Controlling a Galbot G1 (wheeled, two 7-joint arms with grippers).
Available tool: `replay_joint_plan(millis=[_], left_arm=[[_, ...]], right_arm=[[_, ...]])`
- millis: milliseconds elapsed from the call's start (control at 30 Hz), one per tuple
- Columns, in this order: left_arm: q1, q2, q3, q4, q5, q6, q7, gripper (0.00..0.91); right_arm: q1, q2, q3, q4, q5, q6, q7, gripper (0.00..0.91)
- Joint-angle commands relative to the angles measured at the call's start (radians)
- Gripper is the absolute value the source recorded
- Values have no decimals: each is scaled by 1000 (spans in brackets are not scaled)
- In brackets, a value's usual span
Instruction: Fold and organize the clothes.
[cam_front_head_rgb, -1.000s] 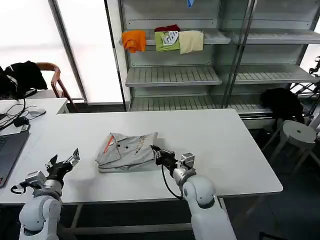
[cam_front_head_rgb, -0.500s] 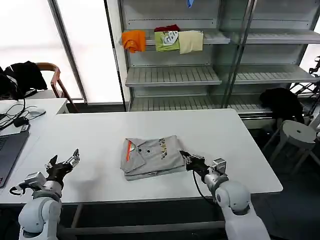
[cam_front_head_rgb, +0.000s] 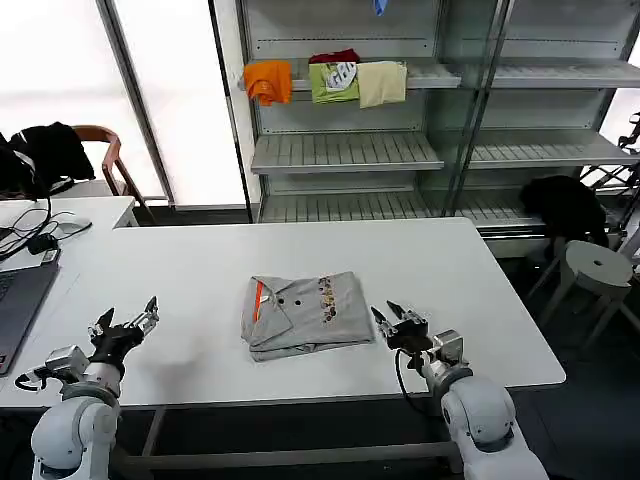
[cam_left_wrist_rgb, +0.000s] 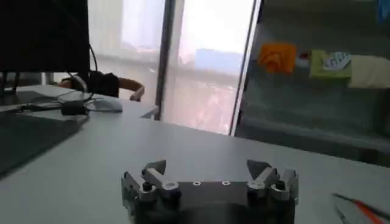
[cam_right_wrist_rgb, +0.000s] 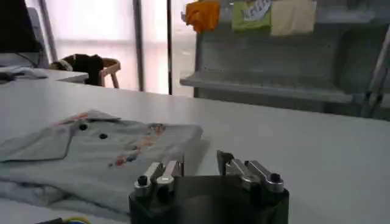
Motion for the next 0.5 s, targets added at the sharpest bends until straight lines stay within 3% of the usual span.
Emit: replay_joint_plan(millis=[33, 133, 233, 500], left_arm=[[8, 33, 9, 5, -4, -85, 58, 907], [3, 52, 22, 15, -3, -102, 68, 907], [4, 71, 31, 18, -2, -125, 91, 907], [24, 103, 38, 16, -15, -125, 90, 907]], right_arm=[[-70, -65, 23, 132, -85, 75, 354, 907], [-80, -64, 35, 145, -112, 73, 380, 907], [-103, -50, 37, 166, -140, 19, 412, 907], [-153, -37, 60, 185, -201, 1, 394, 907]])
